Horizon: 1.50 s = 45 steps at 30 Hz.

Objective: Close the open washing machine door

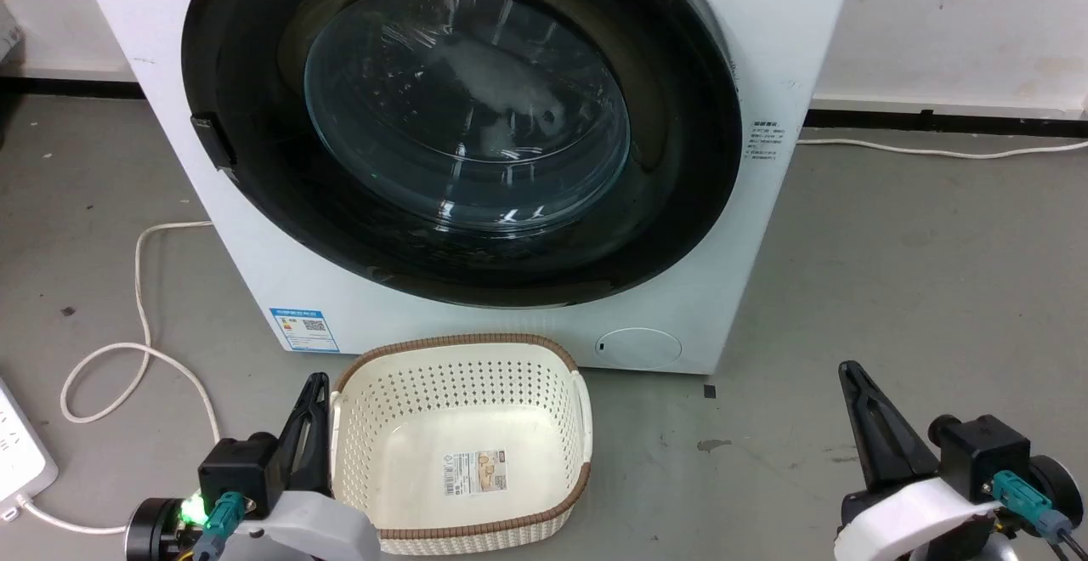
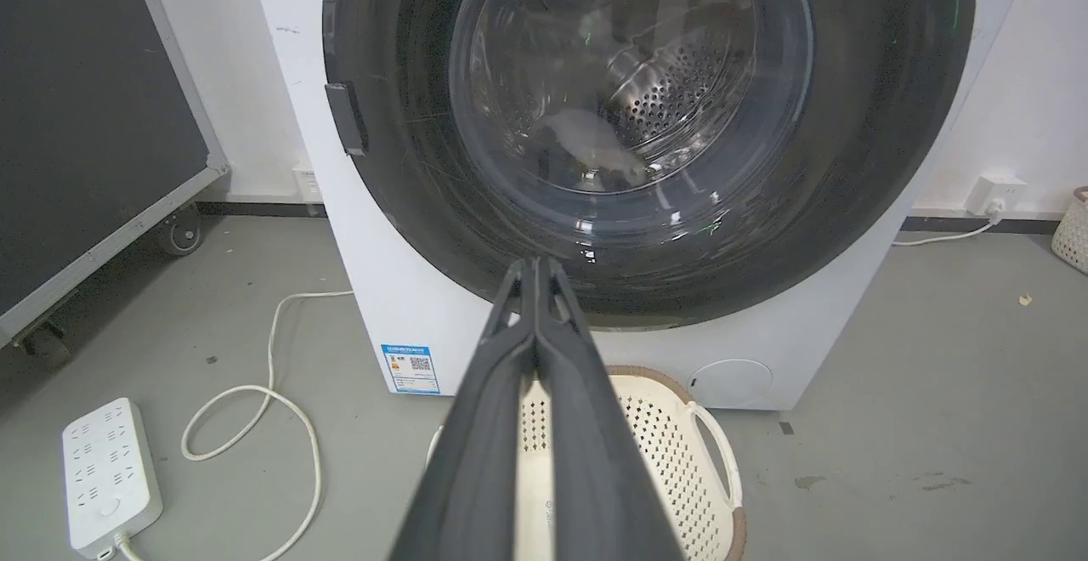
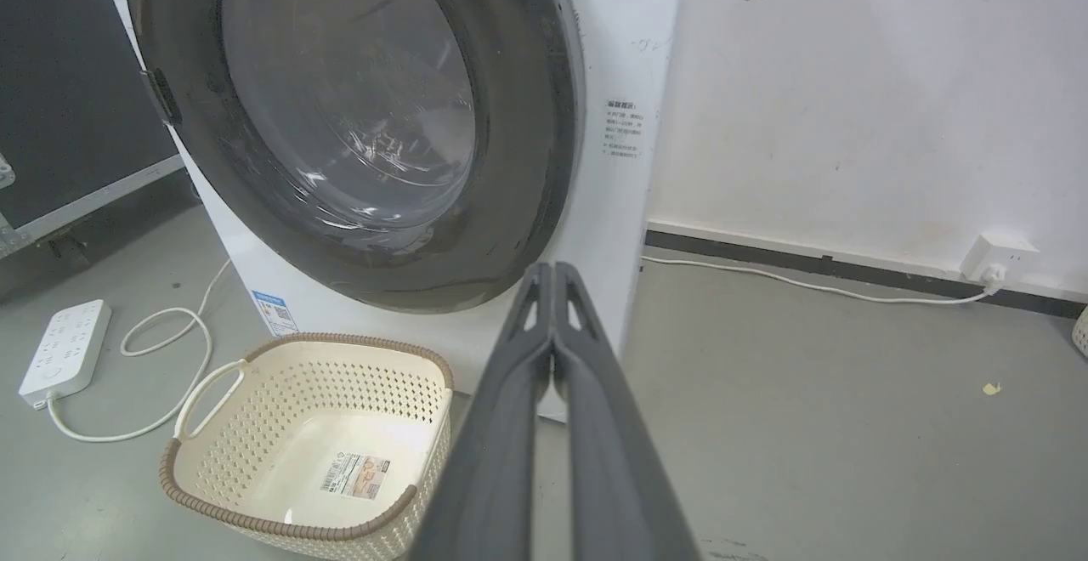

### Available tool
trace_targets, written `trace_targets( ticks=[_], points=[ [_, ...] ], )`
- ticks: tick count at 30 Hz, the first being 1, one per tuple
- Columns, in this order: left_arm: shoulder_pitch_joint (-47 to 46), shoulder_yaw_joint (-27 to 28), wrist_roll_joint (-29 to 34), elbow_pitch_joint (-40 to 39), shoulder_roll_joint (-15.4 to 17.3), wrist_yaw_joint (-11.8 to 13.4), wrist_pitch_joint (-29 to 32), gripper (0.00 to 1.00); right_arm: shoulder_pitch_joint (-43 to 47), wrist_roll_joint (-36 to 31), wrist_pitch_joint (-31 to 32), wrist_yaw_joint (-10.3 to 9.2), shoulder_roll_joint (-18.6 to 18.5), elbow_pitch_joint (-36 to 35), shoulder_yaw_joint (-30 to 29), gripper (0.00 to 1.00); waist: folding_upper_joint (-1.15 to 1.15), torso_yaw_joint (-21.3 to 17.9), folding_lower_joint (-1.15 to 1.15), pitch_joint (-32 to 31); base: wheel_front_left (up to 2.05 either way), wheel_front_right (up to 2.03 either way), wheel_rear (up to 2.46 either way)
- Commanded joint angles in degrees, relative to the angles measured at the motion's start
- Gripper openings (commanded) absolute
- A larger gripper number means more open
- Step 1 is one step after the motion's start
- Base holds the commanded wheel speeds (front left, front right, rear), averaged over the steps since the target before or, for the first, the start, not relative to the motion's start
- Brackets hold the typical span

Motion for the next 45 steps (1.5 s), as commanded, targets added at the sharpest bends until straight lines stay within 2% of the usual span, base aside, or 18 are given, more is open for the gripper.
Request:
trace_targets(
  ticks=[1,45],
  points=[
    [-0.17,-0.11,0.48,-0.34,-0.08,0.33,0.39,0.00,0.32,-0.50,0.42,-0.03,0.18,-0.63,0.11,0.00,0.00,-0.02,0.00,-0.04,0.00,0.00,0.00],
    [-0.27,-0.87,3.11,-2.30,-0.45,1.66,5.06,0.00,0.47,-2.68,5.11,-0.04,0.26,-2.68,0.57,0.00,0.00,-0.37,0.00,-0.79,0.00,0.00,0.00]
  ],
)
